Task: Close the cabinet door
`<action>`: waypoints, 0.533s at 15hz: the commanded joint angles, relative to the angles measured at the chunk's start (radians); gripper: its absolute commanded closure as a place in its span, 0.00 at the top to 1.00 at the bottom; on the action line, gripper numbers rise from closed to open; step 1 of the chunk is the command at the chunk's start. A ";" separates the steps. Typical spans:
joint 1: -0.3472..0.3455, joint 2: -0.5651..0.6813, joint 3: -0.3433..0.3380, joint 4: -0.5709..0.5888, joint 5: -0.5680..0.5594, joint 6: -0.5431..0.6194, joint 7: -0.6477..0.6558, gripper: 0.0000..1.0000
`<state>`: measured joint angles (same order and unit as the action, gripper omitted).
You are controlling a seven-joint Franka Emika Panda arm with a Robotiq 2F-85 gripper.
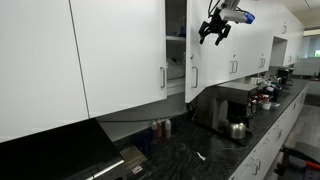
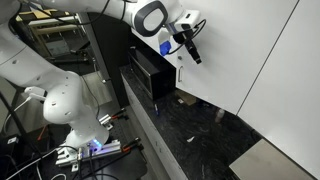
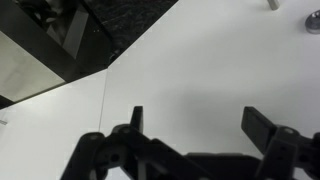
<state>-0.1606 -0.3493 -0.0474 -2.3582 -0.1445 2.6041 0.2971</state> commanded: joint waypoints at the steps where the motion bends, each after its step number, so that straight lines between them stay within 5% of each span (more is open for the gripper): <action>1: -0.040 0.035 0.066 -0.015 -0.087 0.107 0.058 1.00; 8: -0.131 0.148 0.197 0.060 -0.438 0.223 0.318 1.00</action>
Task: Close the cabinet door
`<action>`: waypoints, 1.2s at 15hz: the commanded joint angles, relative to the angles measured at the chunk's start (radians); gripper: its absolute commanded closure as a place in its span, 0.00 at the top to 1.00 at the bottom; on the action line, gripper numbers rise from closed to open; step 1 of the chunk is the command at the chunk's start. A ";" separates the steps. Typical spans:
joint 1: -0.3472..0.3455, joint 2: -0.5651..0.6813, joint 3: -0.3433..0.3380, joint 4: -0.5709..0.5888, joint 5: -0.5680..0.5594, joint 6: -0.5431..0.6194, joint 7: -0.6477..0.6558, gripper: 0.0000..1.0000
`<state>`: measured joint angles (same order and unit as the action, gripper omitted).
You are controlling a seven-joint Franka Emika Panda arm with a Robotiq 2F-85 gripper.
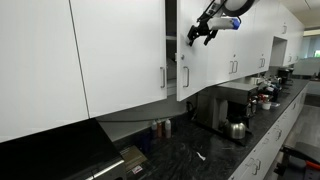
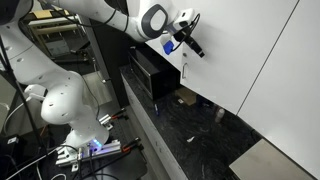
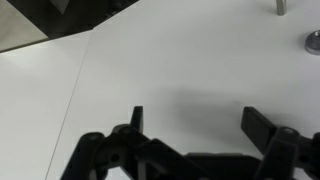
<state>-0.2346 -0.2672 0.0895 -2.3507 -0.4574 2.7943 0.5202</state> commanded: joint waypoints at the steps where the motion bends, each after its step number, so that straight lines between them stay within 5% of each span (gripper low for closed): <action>1: -0.068 0.080 0.075 0.068 -0.181 0.034 0.140 1.00; 8: -0.082 0.190 0.133 0.188 -0.567 0.000 0.429 1.00; 12: -0.066 0.226 0.126 0.210 -0.678 -0.031 0.503 1.00; 14: -0.058 0.218 0.117 0.181 -0.636 -0.045 0.445 1.00; 18: -0.053 0.151 0.100 0.076 -0.381 -0.095 0.138 1.00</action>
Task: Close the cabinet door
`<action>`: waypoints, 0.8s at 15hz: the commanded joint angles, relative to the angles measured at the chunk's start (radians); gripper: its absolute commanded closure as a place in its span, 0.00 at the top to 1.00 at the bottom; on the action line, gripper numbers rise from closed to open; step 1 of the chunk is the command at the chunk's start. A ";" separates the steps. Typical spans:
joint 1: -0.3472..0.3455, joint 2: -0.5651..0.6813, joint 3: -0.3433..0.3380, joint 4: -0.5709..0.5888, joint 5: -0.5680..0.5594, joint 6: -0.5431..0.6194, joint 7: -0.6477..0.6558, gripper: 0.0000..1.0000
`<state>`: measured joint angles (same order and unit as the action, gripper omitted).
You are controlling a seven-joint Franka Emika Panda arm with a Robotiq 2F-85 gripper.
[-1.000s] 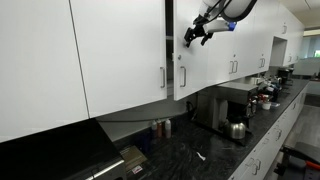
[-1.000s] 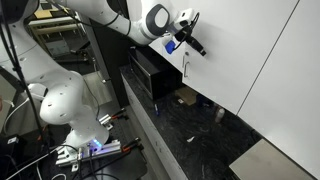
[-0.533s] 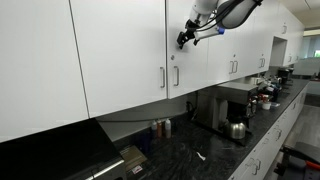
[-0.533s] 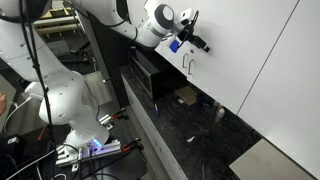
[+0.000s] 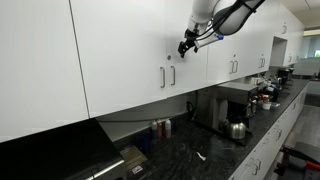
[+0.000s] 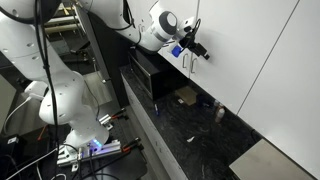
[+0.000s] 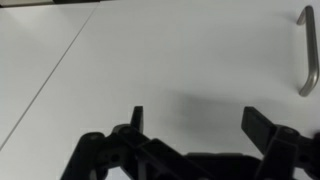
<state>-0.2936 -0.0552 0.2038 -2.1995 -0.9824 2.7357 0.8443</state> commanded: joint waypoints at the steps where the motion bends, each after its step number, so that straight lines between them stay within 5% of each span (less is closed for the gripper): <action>1: 0.091 -0.083 -0.103 -0.097 0.202 -0.054 -0.253 1.00; 3: 0.057 -0.135 -0.083 -0.150 0.328 -0.098 -0.411 1.00; 5: 0.134 -0.188 -0.163 -0.188 0.445 -0.207 -0.571 1.00; 12: 0.204 -0.386 -0.275 -0.154 0.766 -0.767 -1.018 1.00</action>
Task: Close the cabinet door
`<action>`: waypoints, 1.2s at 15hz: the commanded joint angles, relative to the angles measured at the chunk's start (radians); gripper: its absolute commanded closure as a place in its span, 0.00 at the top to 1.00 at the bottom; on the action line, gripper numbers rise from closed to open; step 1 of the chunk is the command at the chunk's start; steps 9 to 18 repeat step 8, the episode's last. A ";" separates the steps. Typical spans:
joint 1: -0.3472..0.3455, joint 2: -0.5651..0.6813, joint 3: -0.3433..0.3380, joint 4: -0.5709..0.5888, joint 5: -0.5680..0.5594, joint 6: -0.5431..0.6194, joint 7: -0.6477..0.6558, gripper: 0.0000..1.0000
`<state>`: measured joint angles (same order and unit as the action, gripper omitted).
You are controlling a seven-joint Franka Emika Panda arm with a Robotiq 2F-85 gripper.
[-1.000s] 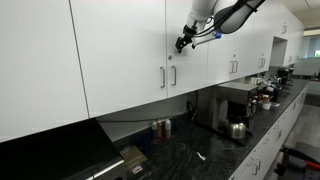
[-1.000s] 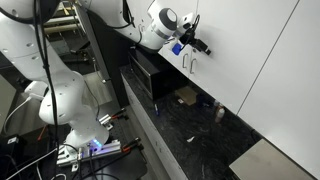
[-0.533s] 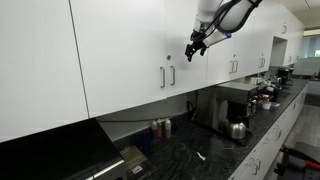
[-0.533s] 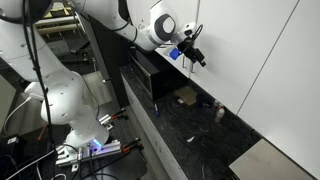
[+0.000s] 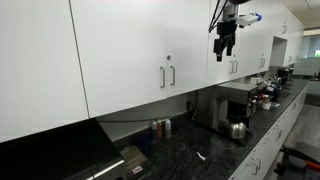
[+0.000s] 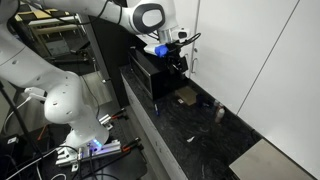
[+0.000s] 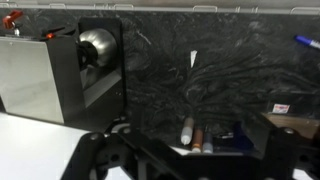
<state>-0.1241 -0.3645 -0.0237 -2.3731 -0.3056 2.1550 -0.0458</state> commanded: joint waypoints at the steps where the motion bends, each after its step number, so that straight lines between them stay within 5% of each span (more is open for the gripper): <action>1: 0.036 -0.095 -0.055 0.040 0.105 -0.264 -0.149 1.00; 6: 0.056 -0.141 -0.065 0.172 0.159 -0.574 -0.168 1.00; 7: 0.053 -0.152 -0.067 0.116 0.128 -0.489 -0.156 1.00; 18: 0.057 -0.157 -0.066 0.139 0.133 -0.529 -0.156 1.00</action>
